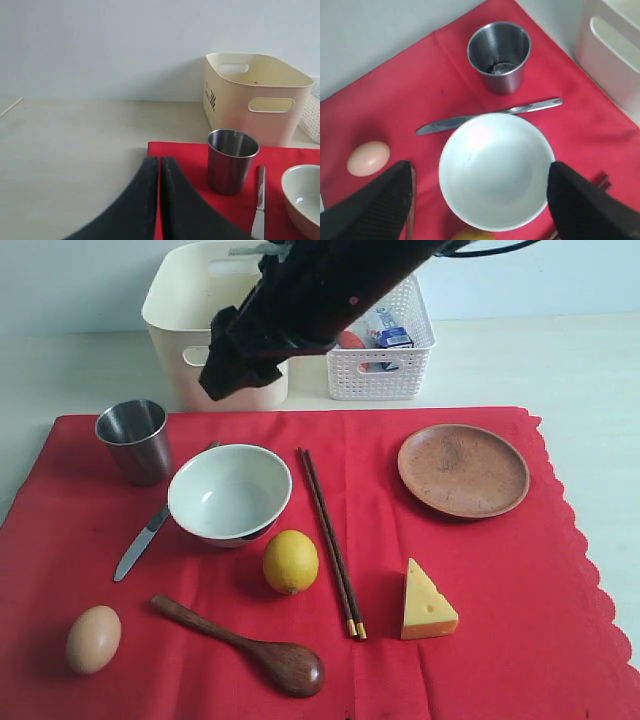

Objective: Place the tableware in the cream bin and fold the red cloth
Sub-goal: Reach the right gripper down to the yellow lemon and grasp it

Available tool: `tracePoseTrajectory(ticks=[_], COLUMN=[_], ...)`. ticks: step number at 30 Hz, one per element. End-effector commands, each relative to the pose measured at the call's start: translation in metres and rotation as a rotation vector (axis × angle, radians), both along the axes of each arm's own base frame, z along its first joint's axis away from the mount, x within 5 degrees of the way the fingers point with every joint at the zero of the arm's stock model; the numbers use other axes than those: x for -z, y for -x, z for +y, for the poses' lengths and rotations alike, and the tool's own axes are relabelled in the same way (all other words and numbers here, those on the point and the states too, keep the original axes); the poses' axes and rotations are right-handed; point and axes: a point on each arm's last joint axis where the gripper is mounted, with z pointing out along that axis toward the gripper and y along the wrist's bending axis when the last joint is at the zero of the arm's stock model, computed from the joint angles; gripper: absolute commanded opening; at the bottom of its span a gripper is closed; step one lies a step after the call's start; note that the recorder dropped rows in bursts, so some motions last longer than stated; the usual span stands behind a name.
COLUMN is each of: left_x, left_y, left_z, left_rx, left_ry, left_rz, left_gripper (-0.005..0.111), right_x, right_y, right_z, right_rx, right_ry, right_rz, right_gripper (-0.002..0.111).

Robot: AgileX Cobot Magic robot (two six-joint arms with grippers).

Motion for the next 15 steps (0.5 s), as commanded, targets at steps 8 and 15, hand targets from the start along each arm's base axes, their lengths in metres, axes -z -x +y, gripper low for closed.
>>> tracePoseTrajectory(ticks=[8, 15], left_x=[-0.001, -0.001], left_y=[0.0, 0.0], left_z=[0.0, 0.0], left_rx=[-0.002, -0.002], left_ry=[0.006, 0.006], left_rz=[-0.007, -0.007], left_gripper=[0.004, 0.004], right_x=[0.045, 0.088], right_y=[0.035, 0.064], right_z=[-0.039, -0.03], right_rx=[0.115, 0.105], right_ry=[0.05, 0.111], right_rz=[0.029, -0.008], right_gripper=[0.072, 0.072])
